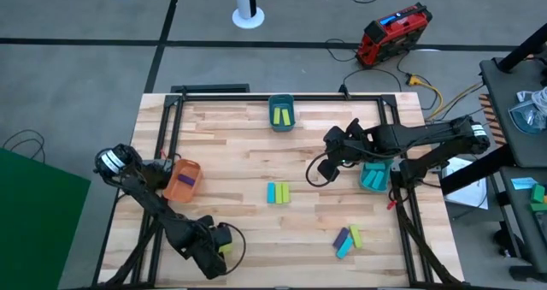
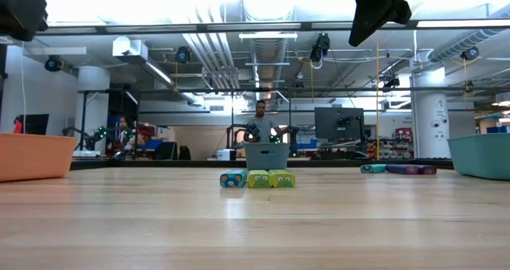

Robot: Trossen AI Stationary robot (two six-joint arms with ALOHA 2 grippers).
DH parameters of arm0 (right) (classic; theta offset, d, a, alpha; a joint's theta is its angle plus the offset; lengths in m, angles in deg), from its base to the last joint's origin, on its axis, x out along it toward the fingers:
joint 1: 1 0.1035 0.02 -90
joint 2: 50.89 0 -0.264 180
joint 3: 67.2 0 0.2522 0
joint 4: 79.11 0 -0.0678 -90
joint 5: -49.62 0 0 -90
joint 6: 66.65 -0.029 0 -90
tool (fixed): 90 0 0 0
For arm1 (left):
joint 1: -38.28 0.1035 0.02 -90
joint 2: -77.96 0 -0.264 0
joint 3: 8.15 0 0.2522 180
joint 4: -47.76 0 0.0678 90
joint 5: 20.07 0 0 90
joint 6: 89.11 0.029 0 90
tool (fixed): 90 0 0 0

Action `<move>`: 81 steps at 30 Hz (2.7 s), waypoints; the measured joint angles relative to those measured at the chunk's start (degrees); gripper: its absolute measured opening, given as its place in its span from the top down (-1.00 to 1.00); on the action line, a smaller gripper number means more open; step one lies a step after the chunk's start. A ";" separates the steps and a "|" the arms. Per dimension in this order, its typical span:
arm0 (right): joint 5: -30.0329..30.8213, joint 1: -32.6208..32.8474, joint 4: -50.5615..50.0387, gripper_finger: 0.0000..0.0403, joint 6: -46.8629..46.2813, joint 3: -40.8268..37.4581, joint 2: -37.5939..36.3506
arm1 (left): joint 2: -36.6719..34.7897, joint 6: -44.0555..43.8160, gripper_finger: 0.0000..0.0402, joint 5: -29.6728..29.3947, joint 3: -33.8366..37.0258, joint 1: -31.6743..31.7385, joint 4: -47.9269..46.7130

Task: Sort blocks
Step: Put the green block into the blue bin

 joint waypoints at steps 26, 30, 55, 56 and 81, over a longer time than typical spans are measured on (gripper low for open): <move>1.04 -0.17 0.21 0.94 0.67 -0.09 0.04 | 2.09 -0.31 0.03 -0.50 3.88 -0.11 8.42; 1.05 -0.17 0.19 0.94 0.72 -0.09 0.04 | 3.49 -0.01 0.03 -1.26 3.49 -0.15 8.30; 1.49 -0.50 0.28 0.94 2.32 -0.11 0.04 | 3.91 1.67 0.67 -0.74 0.71 0.54 3.51; 1.47 -0.61 0.28 0.94 2.32 -0.11 0.04 | 3.56 2.35 0.67 -1.29 0.21 0.65 1.87; -15.79 -7.89 26.28 0.94 -11.74 0.56 3.37 | -11.02 51.38 0.67 -22.54 -10.38 29.02 -8.24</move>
